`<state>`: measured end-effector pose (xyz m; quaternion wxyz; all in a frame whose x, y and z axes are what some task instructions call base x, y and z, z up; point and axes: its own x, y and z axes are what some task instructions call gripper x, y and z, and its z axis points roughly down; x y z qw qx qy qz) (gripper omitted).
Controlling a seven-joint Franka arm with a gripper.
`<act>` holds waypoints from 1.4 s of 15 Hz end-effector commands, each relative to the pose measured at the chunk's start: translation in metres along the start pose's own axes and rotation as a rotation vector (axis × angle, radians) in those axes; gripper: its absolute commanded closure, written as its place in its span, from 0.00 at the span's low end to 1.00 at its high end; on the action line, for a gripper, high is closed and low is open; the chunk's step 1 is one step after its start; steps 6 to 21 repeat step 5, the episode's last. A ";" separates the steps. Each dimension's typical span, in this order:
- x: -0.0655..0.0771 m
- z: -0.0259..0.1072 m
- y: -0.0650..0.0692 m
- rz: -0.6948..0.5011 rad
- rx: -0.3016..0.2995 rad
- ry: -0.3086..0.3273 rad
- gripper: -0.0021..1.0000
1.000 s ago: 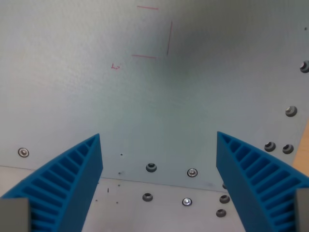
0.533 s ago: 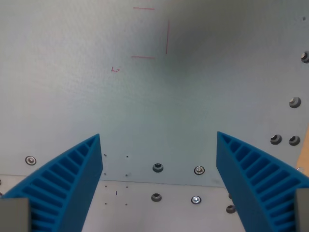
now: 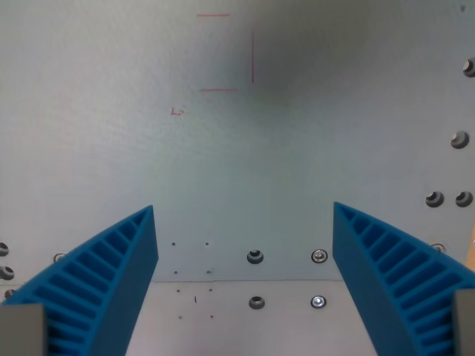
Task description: Rotate around gripper positive z
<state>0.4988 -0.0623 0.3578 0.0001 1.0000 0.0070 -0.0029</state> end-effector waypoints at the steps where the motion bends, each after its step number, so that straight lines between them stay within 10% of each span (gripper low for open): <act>1: 0.000 -0.002 0.000 0.154 -0.001 0.005 0.00; 21: 0.000 -0.002 0.000 0.201 -0.001 0.005 0.00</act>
